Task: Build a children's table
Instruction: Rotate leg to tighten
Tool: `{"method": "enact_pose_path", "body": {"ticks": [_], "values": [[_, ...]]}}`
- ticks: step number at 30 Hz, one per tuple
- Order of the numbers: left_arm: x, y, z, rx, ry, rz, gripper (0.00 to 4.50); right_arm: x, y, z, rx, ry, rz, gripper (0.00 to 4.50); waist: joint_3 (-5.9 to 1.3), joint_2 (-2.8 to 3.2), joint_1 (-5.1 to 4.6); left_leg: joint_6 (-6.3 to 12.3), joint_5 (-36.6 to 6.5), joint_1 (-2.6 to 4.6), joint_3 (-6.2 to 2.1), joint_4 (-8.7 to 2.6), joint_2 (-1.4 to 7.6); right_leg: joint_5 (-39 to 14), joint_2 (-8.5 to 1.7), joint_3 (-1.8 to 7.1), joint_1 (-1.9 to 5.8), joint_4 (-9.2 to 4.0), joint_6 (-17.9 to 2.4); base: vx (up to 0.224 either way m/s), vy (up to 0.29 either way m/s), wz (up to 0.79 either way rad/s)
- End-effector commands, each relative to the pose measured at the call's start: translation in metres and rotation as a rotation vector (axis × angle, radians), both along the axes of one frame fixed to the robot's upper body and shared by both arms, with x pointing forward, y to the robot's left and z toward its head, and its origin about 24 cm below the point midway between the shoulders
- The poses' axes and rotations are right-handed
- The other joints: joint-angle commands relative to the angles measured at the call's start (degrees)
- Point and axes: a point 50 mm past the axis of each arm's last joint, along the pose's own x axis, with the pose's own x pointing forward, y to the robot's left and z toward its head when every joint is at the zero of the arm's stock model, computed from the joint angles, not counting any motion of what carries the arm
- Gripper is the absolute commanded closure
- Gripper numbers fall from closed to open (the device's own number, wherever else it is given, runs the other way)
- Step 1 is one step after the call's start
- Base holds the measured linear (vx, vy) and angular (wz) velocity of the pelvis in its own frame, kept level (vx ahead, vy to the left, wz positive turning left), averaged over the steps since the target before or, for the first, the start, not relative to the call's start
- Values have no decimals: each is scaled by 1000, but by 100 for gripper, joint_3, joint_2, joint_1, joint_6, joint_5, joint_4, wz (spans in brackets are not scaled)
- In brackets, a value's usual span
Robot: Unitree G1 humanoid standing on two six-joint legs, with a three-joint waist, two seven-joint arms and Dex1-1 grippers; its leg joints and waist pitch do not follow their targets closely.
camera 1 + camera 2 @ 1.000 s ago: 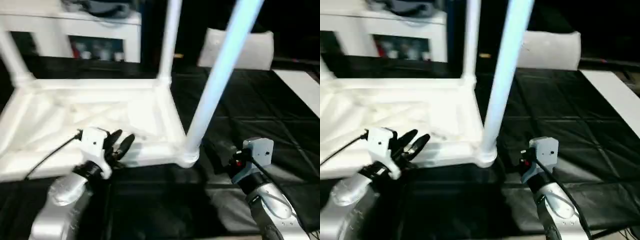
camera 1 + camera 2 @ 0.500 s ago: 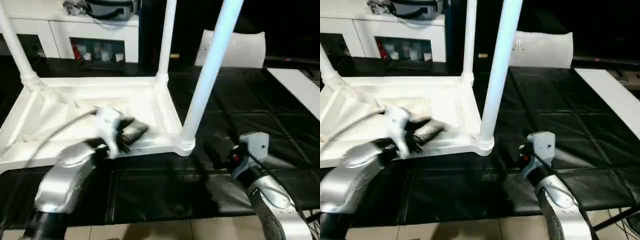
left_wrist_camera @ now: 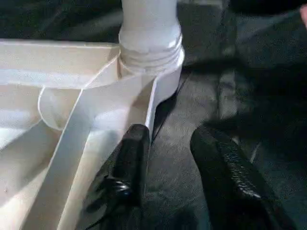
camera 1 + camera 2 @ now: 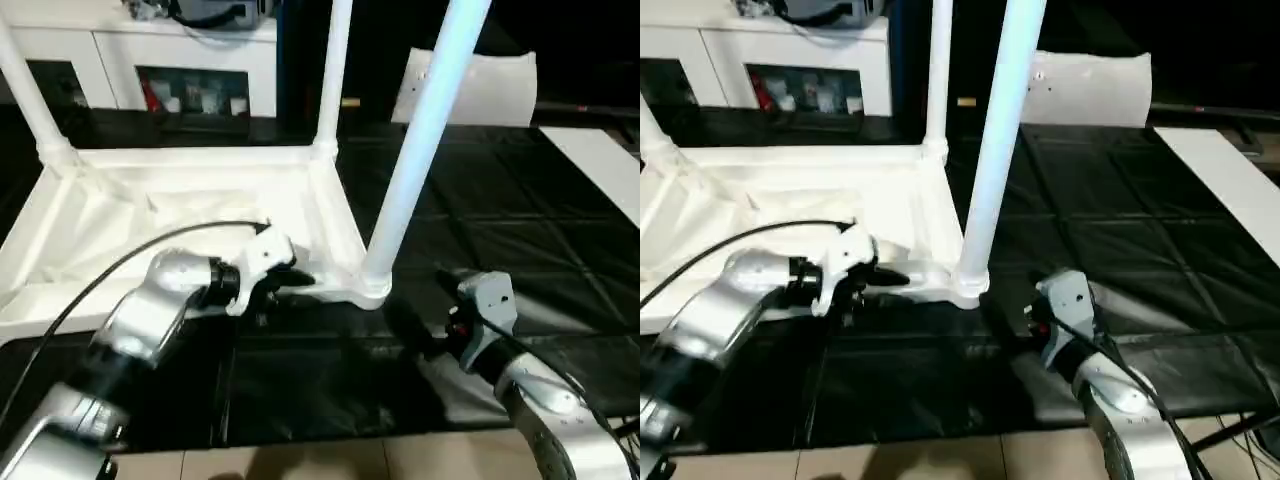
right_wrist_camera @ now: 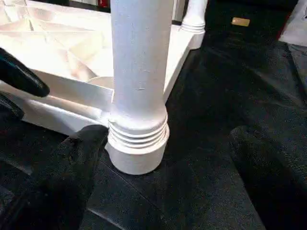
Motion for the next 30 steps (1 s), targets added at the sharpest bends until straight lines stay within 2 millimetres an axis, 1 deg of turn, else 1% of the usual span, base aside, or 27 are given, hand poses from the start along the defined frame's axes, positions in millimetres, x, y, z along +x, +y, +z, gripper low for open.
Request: {"method": "enact_pose_path", "body": {"ticks": [1,2,4,8,9,10,11,12,14,15,16,19,20,22,25,27,28,29,30], "values": [[7,-4,1,40,-5,1,308,0,1,-2,-11,15,1,0,-263,68,0,133,-608,35,-50,-417,299,348,-574,277,181,-474,-1188,0,0,0],[8,-5,1,45,-9,5,308,0,1,-3,-12,15,1,0,-268,72,12,130,-608,33,-53,-410,298,339,-588,279,192,-469,-1200,0,0,0],[11,-5,1,49,-13,19,338,-1,2,-3,-13,16,2,0,-271,66,15,141,-535,24,-56,-414,305,414,-586,280,196,-462,-1224,0,0,0],[18,-8,-1,62,-13,41,369,-1,2,-5,-17,20,5,0,-276,67,22,171,-494,19,-59,-408,310,550,-596,280,206,-455,-1286,0,0,0],[20,-8,-1,71,-22,47,384,-1,2,-6,-19,20,7,0,-273,80,24,183,-484,19,-59,-404,301,579,-592,281,204,-459,-1285,0,0,0],[22,-8,-2,78,-27,52,384,-1,3,-6,-20,20,7,0,-271,67,24,185,-513,18,-62,-409,306,557,-600,283,208,-467,-1285,0,0,0],[23,-8,-3,82,-22,51,396,-1,3,-6,-20,20,8,0,-272,65,26,184,-525,21,-59,-408,308,546,-601,284,207,-466,-1290,0,0,0],[22,-9,-5,95,0,40,396,-1,3,-6,-20,21,9,0,-266,52,25,187,-549,21,-57,-411,308,494,-598,283,203,-471,-1291,0,0,0],[22,-9,-5,96,2,39,403,-1,3,-6,-20,21,9,0,-252,59,34,173,-650,32,-59,-423,319,276,-609,282,187,-488,-1285,0,0,0],[21,-9,-7,104,20,28,428,-1,2,-6,-21,21,10,0,-247,58,33,153,-725,32,-58,-428,319,108,-610,284,181,-503,-1277,0,0,0],[20,-9,-7,107,35,17,428,-1,2,-6,-24,22,11,0,-244,60,31,137,-758,27,-60,-432,319,-14,-616,288,180,-512,-1268,0,0,0],[18,-8,-9,117,67,2,445,0,2,-7,-27,22,11,0,-240,63,26,114,-787,29,-66,-446,329,-106,-611,287,163,-515,-1258,0,0,0],[18,-7,-10,127,75,-1,445,0,2,-7,-28,22,10,0,-244,60,21,116,-769,27,-66,-447,328,-61,-609,285,168,-509,-1257,0,0,0],[18,-5,-11,149,83,-1,445,0,1,-8,-30,21,9,0,-257,67,15,170,-624,20,-61,-432,323,238,-612,288,177,-493,-1289,0,0,0],[19,-3,-12,163,82,-2,445,0,1,-8,-31,21,9,0,-264,59,22,218,-533,20,-56,-428,322,411,-617,286,191,-484,-1314,0,0,0],[19,-3,-12,164,79,-4,445,0,1,-9,-31,21,9,0,-257,61,18,222,-552,20,-57,-433,324,424,-611,280,186,-486,-1327,0,0,0],[21,-5,-9,131,78,13,445,0,0,-9,-32,20,9,0,-253,57,15,221,-582,18,-54,-433,324,392,-614,282,187,-490,-1338,0,0,0],[22,-6,-8,116,78,21,403,0,0,-9,-32,20,9,0,-250,57,13,218,-609,23,-53,-435,324,342,-613,281,181,-494,-1349,0,0,0],[23,-7,-7,102,79,28,392,0,0,-9,-33,20,9,0,-249,57,18,216,-644,24,-52,-434,326,264,-620,284,183,-505,-1354,0,0,0]]}}
